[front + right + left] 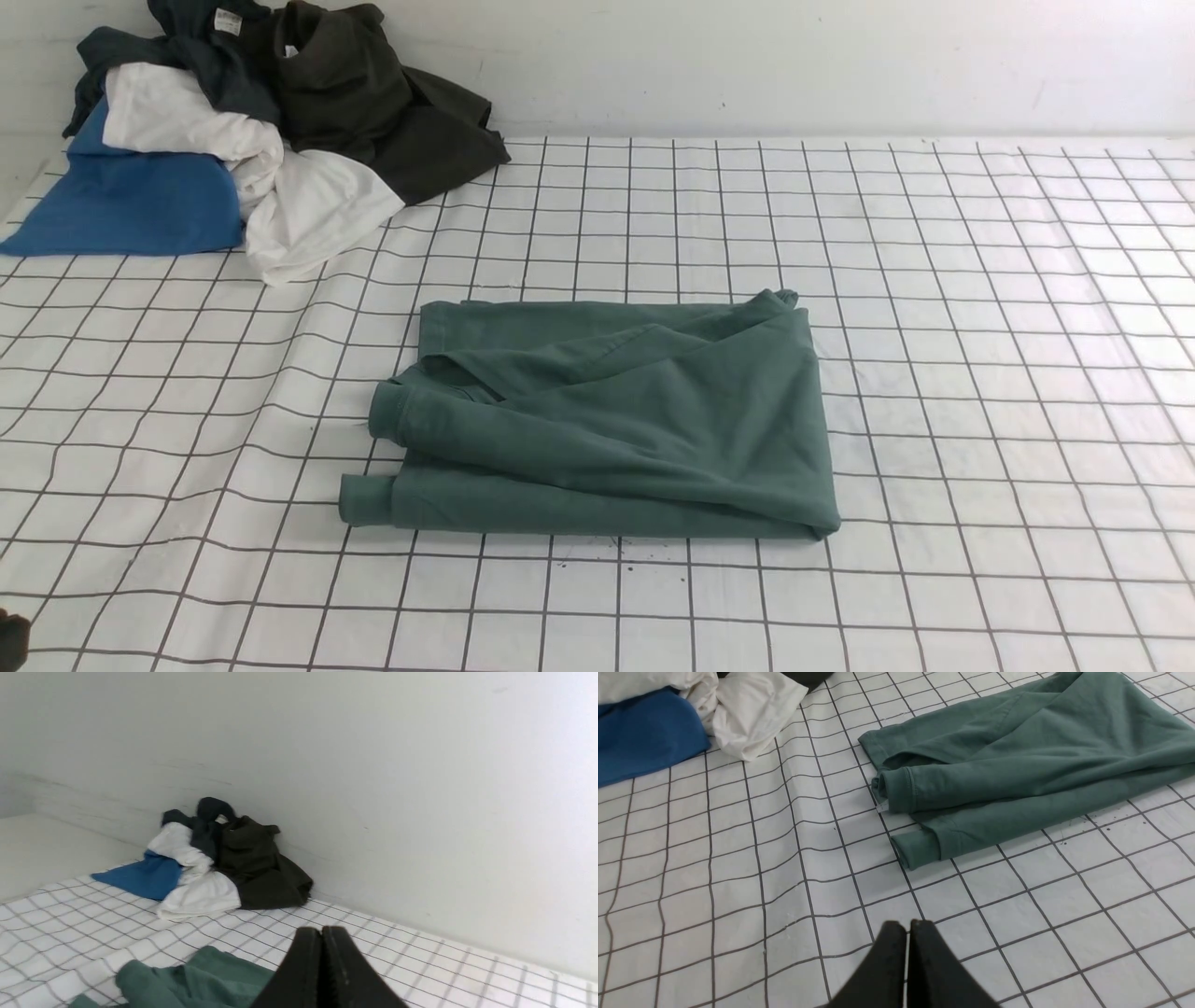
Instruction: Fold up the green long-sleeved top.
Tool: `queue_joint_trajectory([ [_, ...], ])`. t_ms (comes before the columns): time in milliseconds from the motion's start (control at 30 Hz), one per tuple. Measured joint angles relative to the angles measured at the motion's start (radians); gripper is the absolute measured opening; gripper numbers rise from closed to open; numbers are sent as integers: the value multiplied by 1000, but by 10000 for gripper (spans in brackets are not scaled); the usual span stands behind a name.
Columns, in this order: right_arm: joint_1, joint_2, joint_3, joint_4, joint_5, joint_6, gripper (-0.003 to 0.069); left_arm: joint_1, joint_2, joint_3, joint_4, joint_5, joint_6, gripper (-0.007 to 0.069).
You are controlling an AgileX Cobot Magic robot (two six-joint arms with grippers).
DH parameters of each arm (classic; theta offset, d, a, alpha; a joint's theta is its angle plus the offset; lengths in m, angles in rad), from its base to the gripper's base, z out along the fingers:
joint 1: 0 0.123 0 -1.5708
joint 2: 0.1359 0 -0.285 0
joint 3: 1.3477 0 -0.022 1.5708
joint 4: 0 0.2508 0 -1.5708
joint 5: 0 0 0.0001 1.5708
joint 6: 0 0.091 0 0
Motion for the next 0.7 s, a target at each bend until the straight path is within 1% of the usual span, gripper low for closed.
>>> queue_joint_trajectory([
  [67, -122, -71, 109, 0, -41, 0, -15, 0, 0, 0, 0, 0, 0, -7],
  [200, -327, -173, 293, 0, -92, 20, -15, 0, 0, 0, 0, 0, 0, -7],
  [267, -402, -211, 364, 0, -92, 52, -15, 0, 0, 0, 0, 0, 0, -7],
  [333, -463, -227, 435, -5, -80, 111, -15, 0, 0, 1, 0, 0, 0, -7],
  [367, -472, -228, 440, -5, -79, 116, -15, 0, 0, 1, 0, 0, 0, -7],
  [400, -493, -230, 466, -5, -62, 154, -15, 0, 0, 1, 0, 0, 0, -7],
  [467, -501, -231, 478, -19, -48, 178, -15, 0, 0, 1, 0, 0, 0, -7],
  [700, -490, -231, 476, -47, 28, 183, -15, 0, 0, 1, 0, 0, 0, -7],
])
